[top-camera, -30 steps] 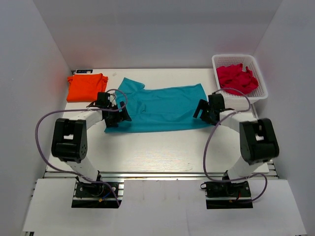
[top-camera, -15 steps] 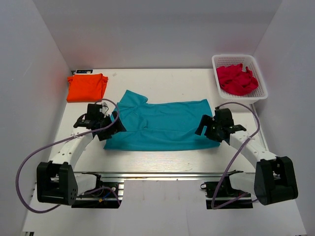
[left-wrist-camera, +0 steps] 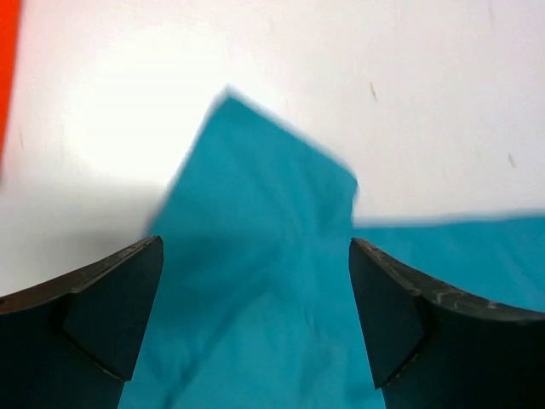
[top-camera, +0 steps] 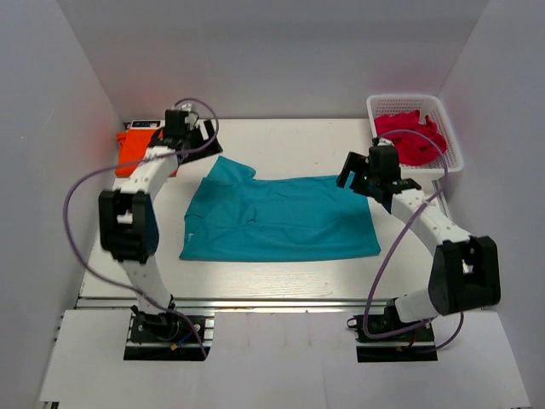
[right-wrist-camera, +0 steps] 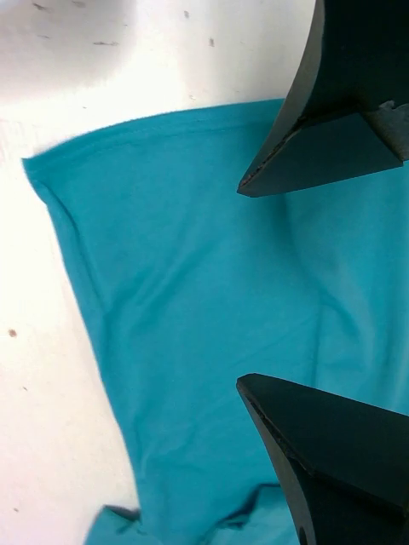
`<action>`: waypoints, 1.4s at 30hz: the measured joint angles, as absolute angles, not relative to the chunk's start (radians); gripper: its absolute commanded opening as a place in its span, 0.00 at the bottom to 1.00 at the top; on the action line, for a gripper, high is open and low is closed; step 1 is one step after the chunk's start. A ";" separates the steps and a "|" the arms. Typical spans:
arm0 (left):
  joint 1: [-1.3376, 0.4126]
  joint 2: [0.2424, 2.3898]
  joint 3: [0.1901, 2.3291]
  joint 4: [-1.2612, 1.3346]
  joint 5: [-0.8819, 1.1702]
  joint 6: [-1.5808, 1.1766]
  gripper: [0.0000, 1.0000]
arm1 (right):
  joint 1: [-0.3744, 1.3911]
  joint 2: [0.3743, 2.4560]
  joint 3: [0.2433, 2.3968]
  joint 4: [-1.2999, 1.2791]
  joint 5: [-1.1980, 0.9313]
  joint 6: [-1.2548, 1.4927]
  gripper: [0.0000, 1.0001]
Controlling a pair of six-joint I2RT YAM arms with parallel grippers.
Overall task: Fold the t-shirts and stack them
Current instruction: Fold the flattened tshirt in 1/3 of the way, then grap the side of the flattened tshirt furthest away from the robot with both arms
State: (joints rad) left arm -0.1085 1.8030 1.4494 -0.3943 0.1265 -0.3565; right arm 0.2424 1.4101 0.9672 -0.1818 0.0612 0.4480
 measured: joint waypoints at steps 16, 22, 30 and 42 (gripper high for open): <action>-0.141 2.399 1.973 -0.445 0.047 -0.244 0.72 | 0.242 1.520 1.071 -0.217 0.200 0.437 0.90; -0.192 2.410 1.957 -0.421 -0.036 -0.230 0.38 | 0.241 1.554 1.076 -0.234 0.236 0.437 0.90; -0.220 2.410 1.952 -0.417 -0.115 -0.239 0.00 | 0.242 1.655 1.134 -0.242 0.259 0.424 0.90; -0.219 2.389 1.910 -0.387 -0.161 -0.249 0.00 | 0.242 1.976 1.446 -0.250 0.363 0.443 0.89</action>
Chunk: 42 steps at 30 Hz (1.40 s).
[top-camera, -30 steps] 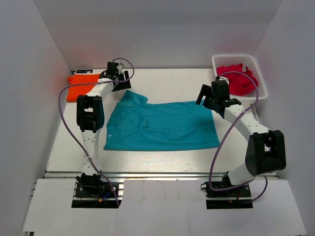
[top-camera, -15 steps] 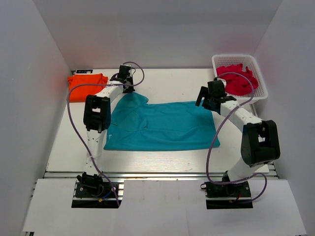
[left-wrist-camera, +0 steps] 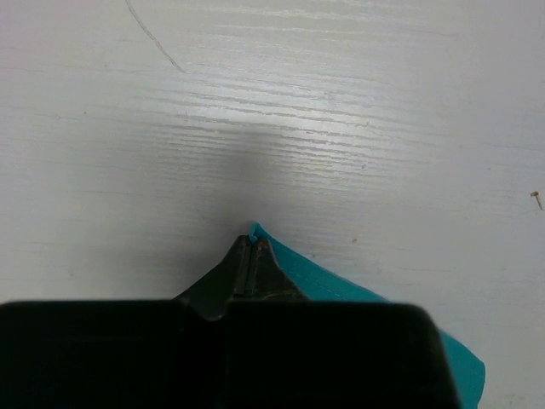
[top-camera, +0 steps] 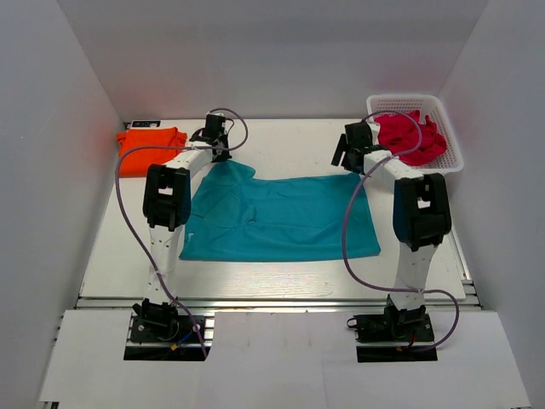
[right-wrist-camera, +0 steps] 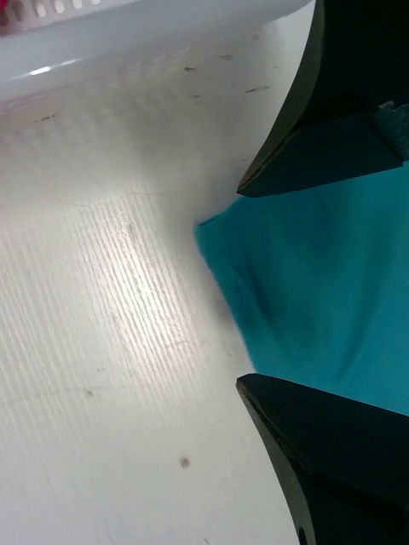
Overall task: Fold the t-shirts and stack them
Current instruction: Grap the side of the flattened tshirt furthest away from the robot with both arms
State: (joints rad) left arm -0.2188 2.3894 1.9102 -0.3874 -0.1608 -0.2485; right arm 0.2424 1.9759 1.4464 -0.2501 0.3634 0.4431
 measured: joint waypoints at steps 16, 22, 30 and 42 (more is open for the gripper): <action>-0.218 2.339 1.832 -0.357 -0.150 -0.239 0.00 | 0.242 2.172 1.566 -0.290 0.492 0.460 0.43; -0.218 2.302 1.782 -0.331 -0.136 -0.225 0.00 | 0.242 2.172 1.566 -0.286 0.495 0.432 0.00; -0.217 2.100 1.562 -0.218 -0.116 -0.207 0.00 | 0.245 2.135 1.506 -0.218 0.482 0.376 0.00; -0.224 1.729 1.143 -0.057 -0.041 -0.264 0.00 | 0.265 1.843 1.251 -0.120 0.441 0.340 0.00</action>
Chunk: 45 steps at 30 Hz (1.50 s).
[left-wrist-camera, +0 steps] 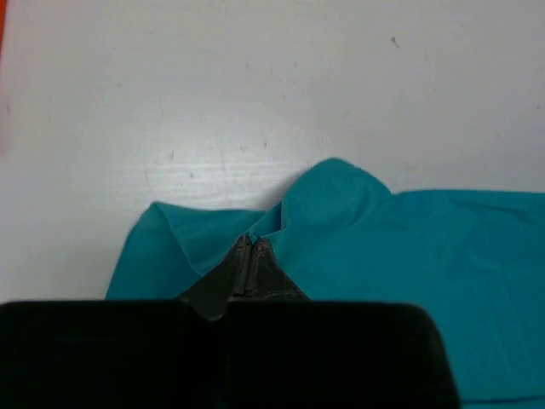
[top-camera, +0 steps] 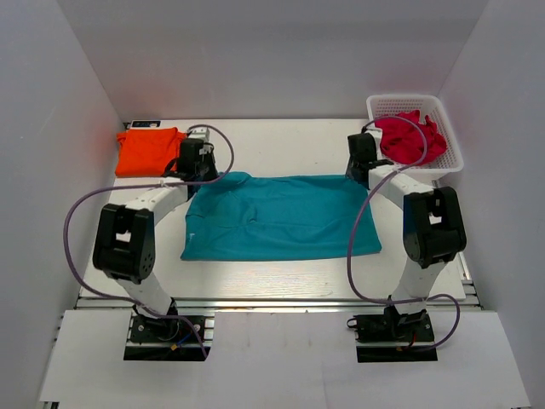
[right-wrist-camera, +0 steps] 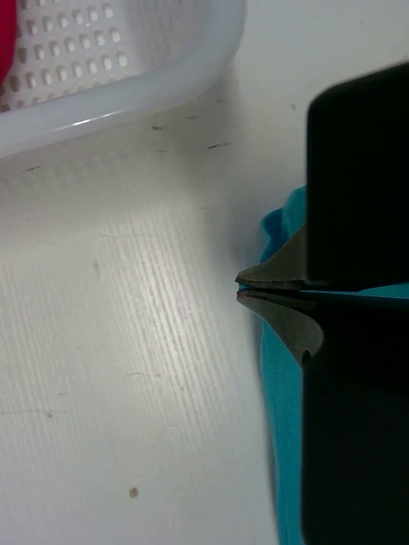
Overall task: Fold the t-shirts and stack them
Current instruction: Grap the side of the flattened tshirt furthest away from the robot with both arms, then fold the other side of the tshirt into a rectangle
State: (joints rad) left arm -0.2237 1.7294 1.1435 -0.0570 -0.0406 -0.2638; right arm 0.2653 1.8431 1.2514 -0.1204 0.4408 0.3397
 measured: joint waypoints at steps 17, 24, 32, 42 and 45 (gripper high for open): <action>-0.239 1.211 0.775 -0.133 -0.079 -0.408 0.00 | 0.267 1.612 1.051 -0.132 0.447 0.355 0.00; -0.239 1.124 0.694 -0.191 -0.113 -0.432 0.00 | 0.267 1.569 1.000 -0.148 0.439 0.366 0.00; -0.239 1.077 0.518 -0.214 -0.017 -0.498 0.19 | 0.267 1.532 0.876 -0.189 0.415 0.432 0.41; -0.240 0.869 0.578 -0.510 0.041 -0.559 1.00 | 0.261 1.327 0.736 -0.358 0.435 0.519 0.90; -0.240 0.851 0.587 -0.395 0.081 -0.559 1.00 | 0.261 1.295 0.776 -0.350 0.414 0.504 0.90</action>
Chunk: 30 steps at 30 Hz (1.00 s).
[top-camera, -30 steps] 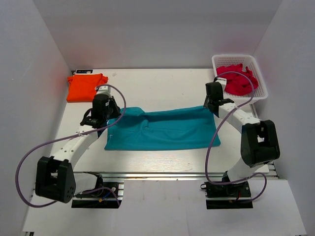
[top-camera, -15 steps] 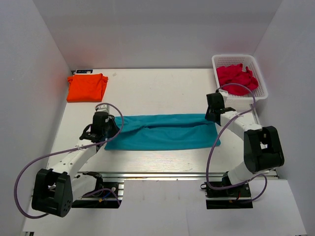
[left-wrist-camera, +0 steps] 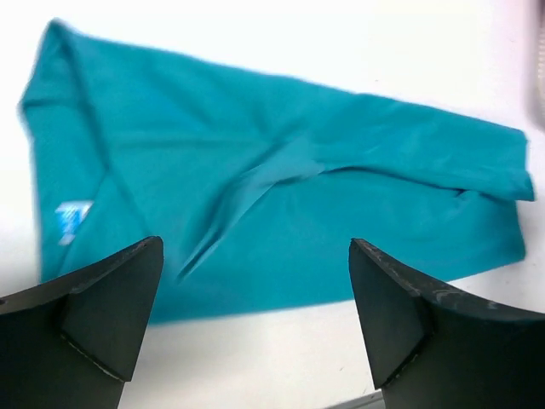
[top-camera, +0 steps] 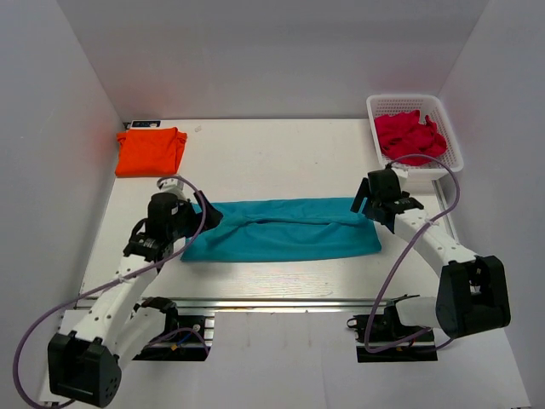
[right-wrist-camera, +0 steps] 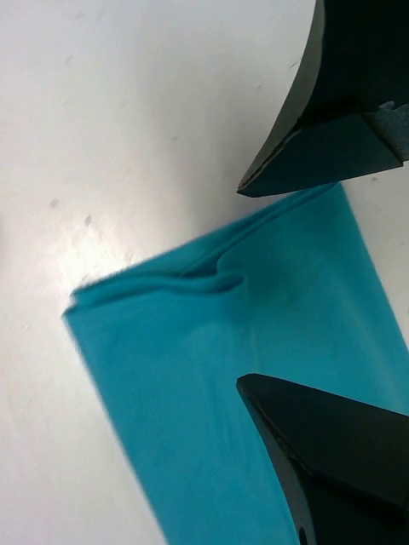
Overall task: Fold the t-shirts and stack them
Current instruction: Fold the other side of the tshirt into a rectangle
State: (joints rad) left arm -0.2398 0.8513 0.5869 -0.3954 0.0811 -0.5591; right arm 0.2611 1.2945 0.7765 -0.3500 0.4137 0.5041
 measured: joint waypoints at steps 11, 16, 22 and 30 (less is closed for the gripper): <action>-0.240 1.189 0.650 -0.219 0.175 -0.499 1.00 | 0.263 1.277 0.809 -0.264 0.286 0.428 0.90; -0.240 1.315 0.650 -0.086 0.258 -0.477 1.00 | 0.263 1.291 0.806 -0.216 0.203 0.414 0.90; -0.246 1.486 0.655 0.050 0.436 -0.467 1.00 | 0.263 1.356 0.806 -0.184 0.128 0.411 0.90; -0.319 1.558 0.664 0.106 0.605 -0.456 1.00 | 0.263 1.381 0.805 -0.171 0.103 0.412 0.90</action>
State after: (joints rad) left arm -0.3195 1.5578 0.6640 0.1062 0.6048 -0.4557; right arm 0.2634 1.3811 0.8055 -0.1707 0.1032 0.4118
